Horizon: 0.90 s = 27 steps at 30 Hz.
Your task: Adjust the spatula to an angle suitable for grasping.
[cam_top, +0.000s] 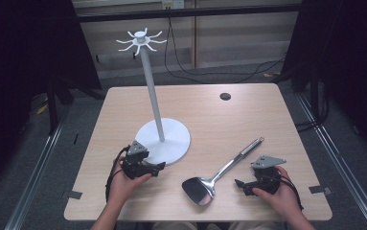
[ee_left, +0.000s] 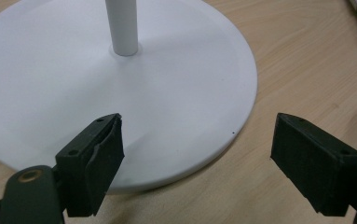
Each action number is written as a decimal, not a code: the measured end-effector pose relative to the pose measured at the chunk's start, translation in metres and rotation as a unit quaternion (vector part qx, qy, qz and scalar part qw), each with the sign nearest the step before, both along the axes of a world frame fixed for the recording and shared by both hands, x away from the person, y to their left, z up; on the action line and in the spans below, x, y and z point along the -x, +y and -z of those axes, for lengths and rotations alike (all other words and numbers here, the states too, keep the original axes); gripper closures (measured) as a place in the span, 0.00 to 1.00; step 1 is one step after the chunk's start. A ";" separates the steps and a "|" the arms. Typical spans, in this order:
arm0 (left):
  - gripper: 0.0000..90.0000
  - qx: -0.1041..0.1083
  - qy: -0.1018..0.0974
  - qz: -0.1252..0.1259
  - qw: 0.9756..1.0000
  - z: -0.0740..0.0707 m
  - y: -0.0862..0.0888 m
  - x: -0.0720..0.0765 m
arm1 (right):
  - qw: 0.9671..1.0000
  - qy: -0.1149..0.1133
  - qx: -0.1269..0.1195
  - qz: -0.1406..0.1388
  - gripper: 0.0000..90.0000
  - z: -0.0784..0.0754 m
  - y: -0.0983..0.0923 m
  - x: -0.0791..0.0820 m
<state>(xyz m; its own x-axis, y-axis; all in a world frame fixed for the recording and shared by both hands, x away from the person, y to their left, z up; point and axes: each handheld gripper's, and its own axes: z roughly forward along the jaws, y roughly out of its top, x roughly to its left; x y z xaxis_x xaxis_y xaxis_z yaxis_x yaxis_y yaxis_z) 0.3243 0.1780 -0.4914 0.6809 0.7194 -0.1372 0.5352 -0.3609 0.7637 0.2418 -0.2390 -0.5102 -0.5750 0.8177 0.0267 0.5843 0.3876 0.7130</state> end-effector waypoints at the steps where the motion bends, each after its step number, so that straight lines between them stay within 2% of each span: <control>1: 0.19 0.000 0.000 0.000 1.000 0.000 0.000 0.000 | 1.000 0.000 0.000 -0.001 0.11 0.000 0.000 0.000; 11: 0.18 -0.002 0.008 0.022 1.000 -0.003 -0.009 0.004 | 1.000 0.004 0.003 -0.009 0.11 -0.001 -0.001 -0.002; 13: 0.18 0.000 0.006 0.026 1.000 -0.005 -0.012 0.005 | 1.000 0.007 0.006 -0.013 0.15 -0.006 0.000 0.000; 15: 0.18 0.000 0.005 0.025 1.000 -0.005 -0.013 0.006 | 1.000 -0.008 -0.002 -0.021 0.18 -0.011 0.002 0.001; 18: 0.18 0.001 0.009 0.027 1.000 -0.004 -0.013 0.005 | 0.999 -0.017 -0.011 -0.030 0.22 -0.016 0.006 0.003; 19: 0.18 -0.001 0.012 0.026 1.000 -0.002 -0.013 0.005 | 0.999 -0.025 -0.021 -0.038 0.34 -0.021 0.013 0.006; 20: 0.18 -0.001 0.012 0.026 1.000 -0.002 -0.013 0.005 | 0.999 -0.025 -0.021 -0.038 0.34 -0.021 0.013 0.006; 21: 0.18 -0.002 0.011 0.024 1.000 -0.002 -0.013 0.005 | 0.998 -0.023 -0.026 -0.049 0.44 -0.024 0.019 0.007; 22: 0.18 -0.002 0.011 0.024 1.000 -0.002 -0.013 0.005 | 0.998 -0.023 -0.029 -0.051 0.50 -0.026 0.022 0.007; 23: 0.18 -0.001 0.011 0.023 1.000 -0.002 -0.013 0.005 | 0.998 -0.023 -0.029 -0.051 0.50 -0.026 0.022 0.007; 25: 0.18 0.000 0.010 0.022 1.000 -0.003 -0.012 0.005 | 0.998 -0.012 -0.030 -0.048 0.67 -0.028 0.028 0.008; 27: 0.18 0.000 0.011 0.019 1.000 -0.002 -0.011 0.006 | 0.997 -0.001 -0.042 -0.067 0.85 -0.031 0.038 0.009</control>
<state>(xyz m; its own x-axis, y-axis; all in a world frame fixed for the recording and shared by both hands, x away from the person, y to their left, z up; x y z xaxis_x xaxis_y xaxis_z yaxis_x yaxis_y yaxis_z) 0.3186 0.1671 -0.4890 0.7049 0.6928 -0.1518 0.5369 -0.3814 0.7525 0.2330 -0.2015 -0.4796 -0.6794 0.7280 0.0916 0.5302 0.4007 0.7472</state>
